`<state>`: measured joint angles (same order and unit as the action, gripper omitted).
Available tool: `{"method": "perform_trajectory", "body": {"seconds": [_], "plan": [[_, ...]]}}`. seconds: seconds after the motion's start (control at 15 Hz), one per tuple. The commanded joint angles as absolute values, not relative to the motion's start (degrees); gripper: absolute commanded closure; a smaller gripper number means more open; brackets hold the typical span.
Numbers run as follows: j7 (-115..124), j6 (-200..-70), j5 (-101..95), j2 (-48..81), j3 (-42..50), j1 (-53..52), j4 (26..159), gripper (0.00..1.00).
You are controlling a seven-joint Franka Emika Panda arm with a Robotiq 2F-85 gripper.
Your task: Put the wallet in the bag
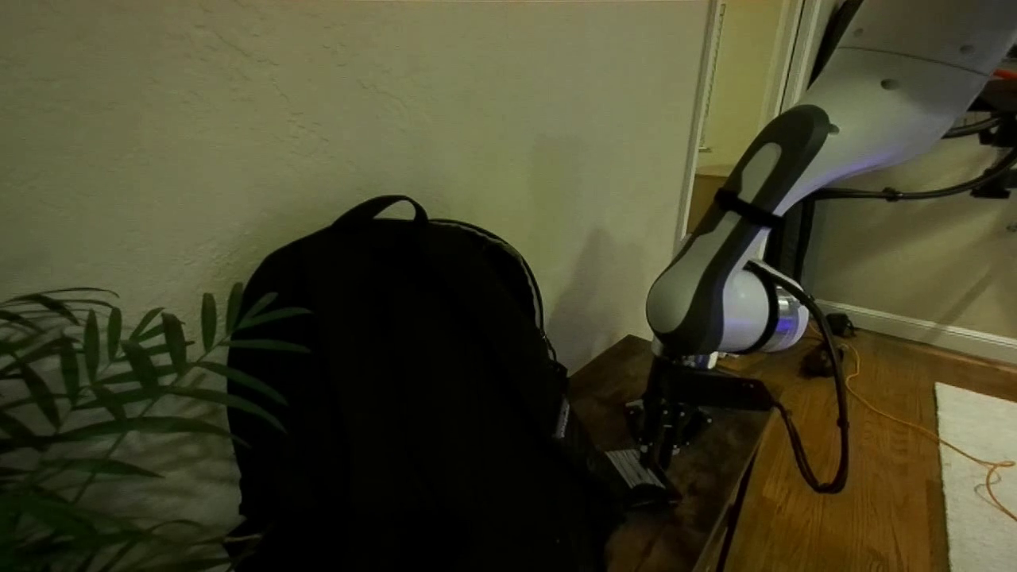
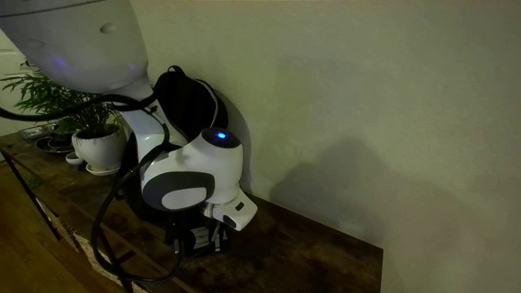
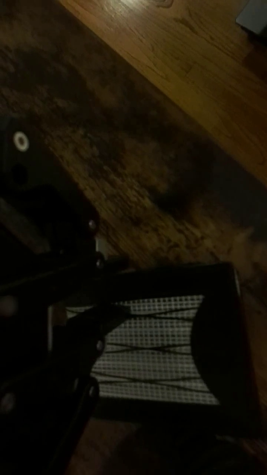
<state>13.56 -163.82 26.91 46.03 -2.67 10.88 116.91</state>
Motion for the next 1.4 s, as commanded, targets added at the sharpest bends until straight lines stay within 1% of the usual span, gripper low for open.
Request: {"method": "perform_trajectory", "body": {"seconds": [0.0, 0.13, 0.47, 0.6, 1.33], "plan": [[10.22, -168.80, 29.60, 48.18, -6.91, 16.57, 117.26, 0.46], [9.47, -169.05, 29.84, 48.20, -8.34, 18.06, 117.35, 0.35], [7.44, -170.19, 30.31, 47.37, -12.26, 21.55, 118.17, 0.01], [6.52, -171.10, 30.38, 47.28, -13.92, 22.63, 118.24, 0.00], [-0.29, -172.40, 29.23, 51.98, -20.32, 30.54, 116.81, 0.00]]}}
